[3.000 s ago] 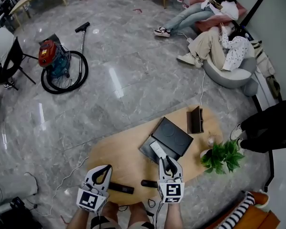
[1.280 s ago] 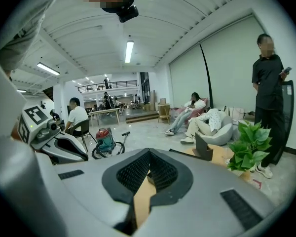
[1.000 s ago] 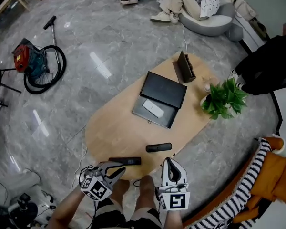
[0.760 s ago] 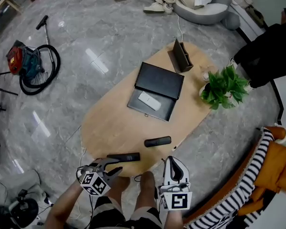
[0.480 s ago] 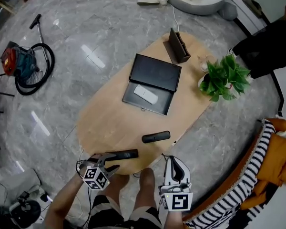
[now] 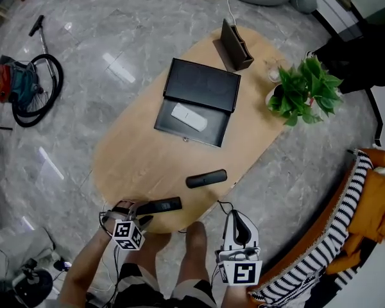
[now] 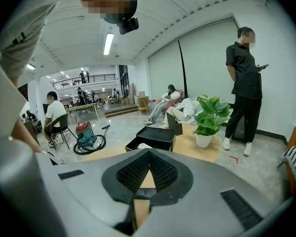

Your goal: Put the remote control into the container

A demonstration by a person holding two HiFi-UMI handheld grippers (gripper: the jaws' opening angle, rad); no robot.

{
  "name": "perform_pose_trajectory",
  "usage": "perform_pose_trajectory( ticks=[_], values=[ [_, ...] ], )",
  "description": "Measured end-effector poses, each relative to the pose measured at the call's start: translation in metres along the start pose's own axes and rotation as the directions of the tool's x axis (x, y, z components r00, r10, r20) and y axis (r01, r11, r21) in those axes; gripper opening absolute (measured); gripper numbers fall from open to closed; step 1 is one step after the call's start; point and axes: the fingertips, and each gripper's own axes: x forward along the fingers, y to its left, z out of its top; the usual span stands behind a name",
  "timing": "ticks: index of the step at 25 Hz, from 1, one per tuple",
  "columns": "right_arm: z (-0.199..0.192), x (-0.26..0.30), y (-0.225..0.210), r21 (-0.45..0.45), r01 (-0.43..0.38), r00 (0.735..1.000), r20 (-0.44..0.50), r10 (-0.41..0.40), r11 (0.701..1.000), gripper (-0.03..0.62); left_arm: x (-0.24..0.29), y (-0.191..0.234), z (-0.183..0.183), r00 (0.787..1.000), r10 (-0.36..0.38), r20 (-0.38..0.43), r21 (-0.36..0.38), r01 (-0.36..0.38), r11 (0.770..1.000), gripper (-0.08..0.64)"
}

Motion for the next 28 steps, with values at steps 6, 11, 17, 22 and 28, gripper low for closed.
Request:
perform_pose_trajectory(
  ticks=[6,11,17,22,28],
  values=[
    [-0.010,0.002,-0.003,0.016,0.006,1.000,-0.008,-0.006,1.000,0.011,0.014,-0.005,-0.010,0.999,-0.013,-0.037,0.014,0.013,1.000,0.227],
    [-0.013,0.002,-0.006,0.011,0.005,1.000,-0.010,-0.005,1.000,0.011,0.024,-0.005,-0.014,0.998,-0.023,-0.066,0.008,0.024,1.000,0.227],
    [-0.016,0.005,-0.011,0.005,0.005,1.000,-0.021,-0.005,1.000,0.011,0.027,-0.004,-0.014,0.997,-0.038,-0.072,0.002,0.038,0.999,0.227],
    [-0.016,0.008,-0.008,0.003,-0.002,1.000,-0.022,0.002,1.000,0.011,0.026,-0.002,-0.014,0.997,-0.026,-0.067,-0.013,0.025,1.000,0.227],
    [-0.012,0.012,-0.006,-0.004,-0.017,1.000,-0.021,0.017,1.000,0.011,0.024,0.000,-0.012,0.998,-0.016,-0.061,-0.033,0.014,0.999,0.224]
  ],
)
